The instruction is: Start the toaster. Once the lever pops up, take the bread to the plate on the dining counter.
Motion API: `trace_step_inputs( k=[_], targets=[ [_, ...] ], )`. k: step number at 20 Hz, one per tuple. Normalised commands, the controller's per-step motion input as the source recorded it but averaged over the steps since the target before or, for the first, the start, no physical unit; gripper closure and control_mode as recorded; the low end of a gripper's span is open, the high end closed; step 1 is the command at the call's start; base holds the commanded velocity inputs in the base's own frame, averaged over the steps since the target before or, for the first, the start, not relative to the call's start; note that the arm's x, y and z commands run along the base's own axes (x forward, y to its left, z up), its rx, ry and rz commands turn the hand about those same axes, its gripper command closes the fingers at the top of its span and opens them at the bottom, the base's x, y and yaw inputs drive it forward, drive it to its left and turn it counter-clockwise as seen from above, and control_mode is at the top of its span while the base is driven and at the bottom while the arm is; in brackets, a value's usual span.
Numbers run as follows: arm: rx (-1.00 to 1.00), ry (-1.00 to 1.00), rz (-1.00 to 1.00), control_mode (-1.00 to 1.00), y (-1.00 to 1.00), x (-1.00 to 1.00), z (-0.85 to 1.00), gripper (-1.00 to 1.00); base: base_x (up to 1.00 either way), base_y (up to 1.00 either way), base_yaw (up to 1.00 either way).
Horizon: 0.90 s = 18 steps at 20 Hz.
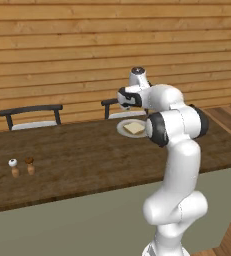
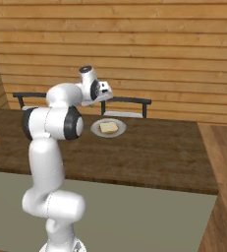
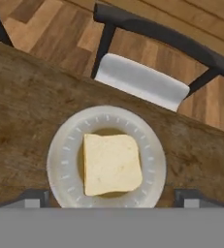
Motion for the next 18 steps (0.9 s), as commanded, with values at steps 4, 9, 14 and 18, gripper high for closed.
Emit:
trace_step_inputs(
  k=[4, 9, 14, 18],
  targets=[
    [-0.13, 0.06, 0.01, -1.00, 0.27, -1.00, 0.62, -1.00, 0.00, 0.00, 0.00],
    [0.00, 0.03, 0.03, -1.00, 0.05, -1.00, 0.29, -1.00, 0.00, 0.00, 0.00],
    [0.05, 0.00, 0.08, -1.00, 0.00, -1.00, 0.00, -1.00, 0.00, 0.00, 0.00],
    [0.04, -0.02, 0.10, -1.00, 0.00, -1.00, 0.00, -1.00, 0.00, 0.00, 0.00]
  ],
)
